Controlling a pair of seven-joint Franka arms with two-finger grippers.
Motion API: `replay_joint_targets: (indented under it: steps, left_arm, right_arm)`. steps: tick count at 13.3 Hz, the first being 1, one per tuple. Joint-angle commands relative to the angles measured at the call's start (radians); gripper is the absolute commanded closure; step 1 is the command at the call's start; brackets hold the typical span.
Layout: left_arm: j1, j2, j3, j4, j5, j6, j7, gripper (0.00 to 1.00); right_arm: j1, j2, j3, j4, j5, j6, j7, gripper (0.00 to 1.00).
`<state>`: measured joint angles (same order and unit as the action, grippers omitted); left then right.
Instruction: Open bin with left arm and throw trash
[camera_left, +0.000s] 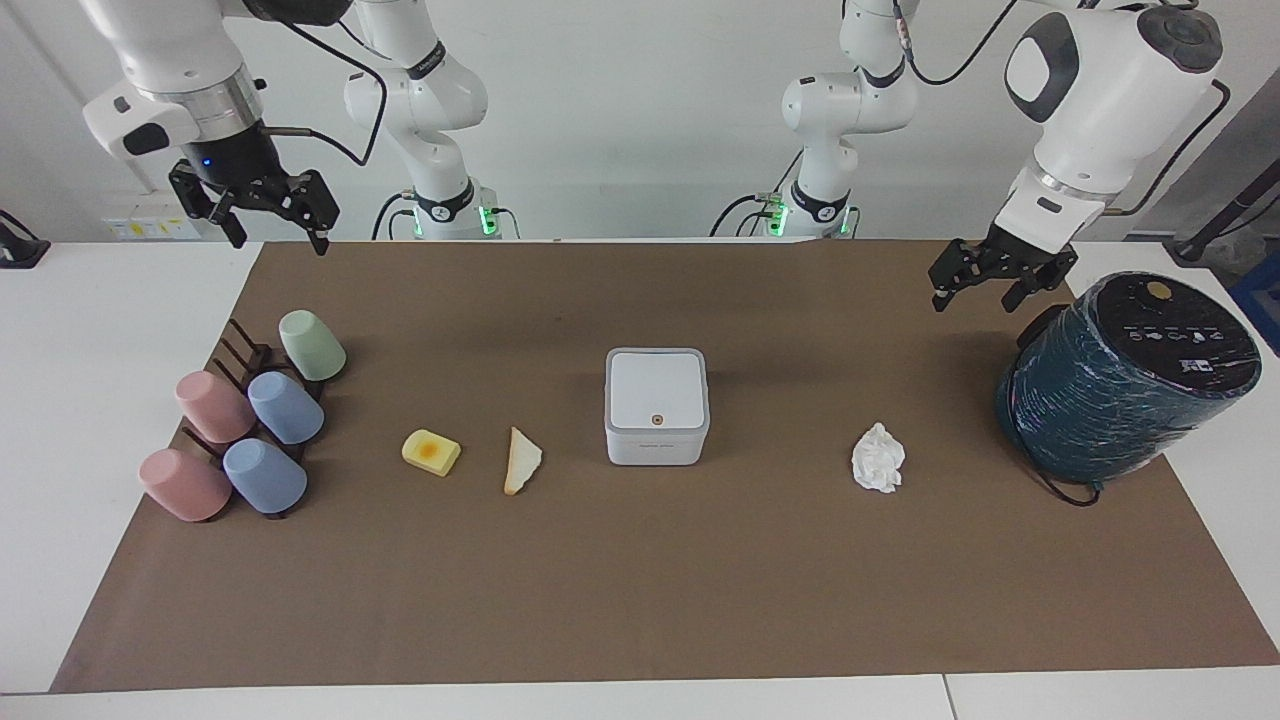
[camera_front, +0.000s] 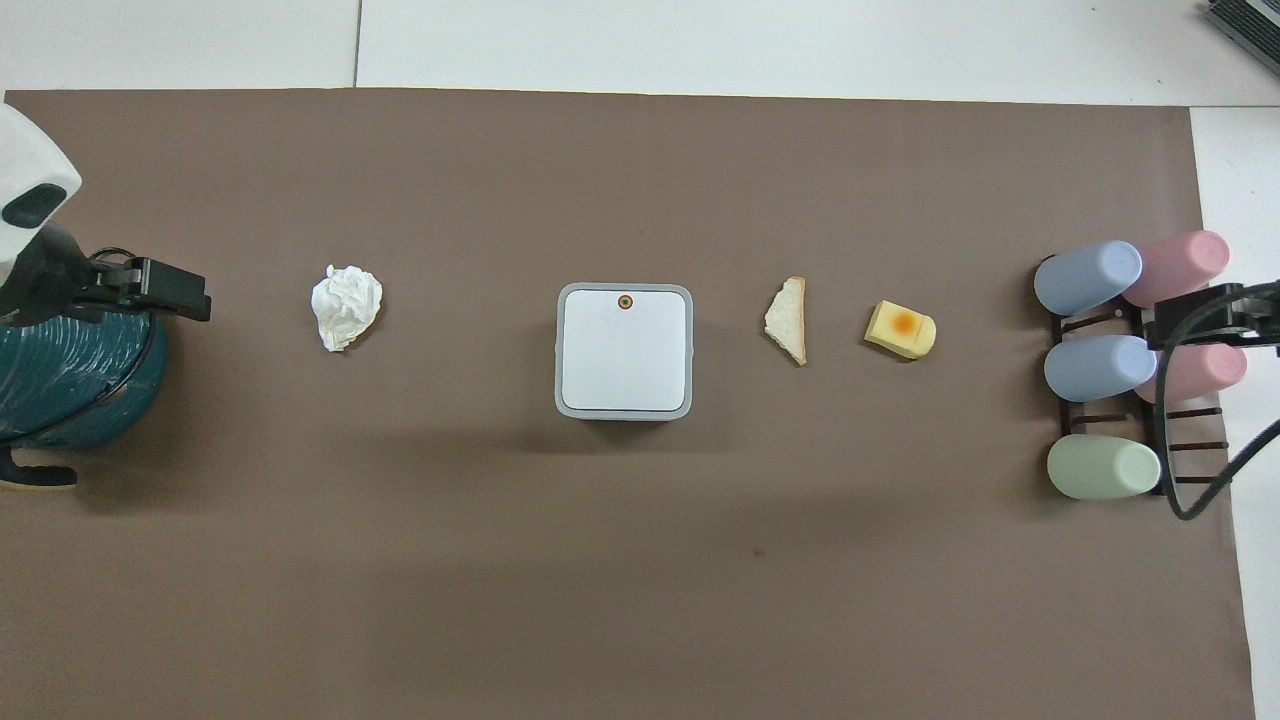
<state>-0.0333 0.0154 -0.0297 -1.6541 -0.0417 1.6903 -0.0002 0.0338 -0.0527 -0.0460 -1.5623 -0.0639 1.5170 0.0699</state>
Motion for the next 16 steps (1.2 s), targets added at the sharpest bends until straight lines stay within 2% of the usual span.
replay_joint_targets:
  steps: [1, 16]
  left_arm:
    - [-0.005, -0.029, 0.002, -0.033, 0.019, 0.009, -0.008, 0.00]
    - [-0.014, -0.029, 0.004, -0.033, 0.019, 0.012, -0.015, 0.00]
  right_arm:
    - [-0.005, -0.026, 0.003, -0.025, 0.019, -0.008, -0.021, 0.00]
    - [-0.005, -0.027, 0.003, -0.030, 0.019, -0.008, -0.022, 0.00]
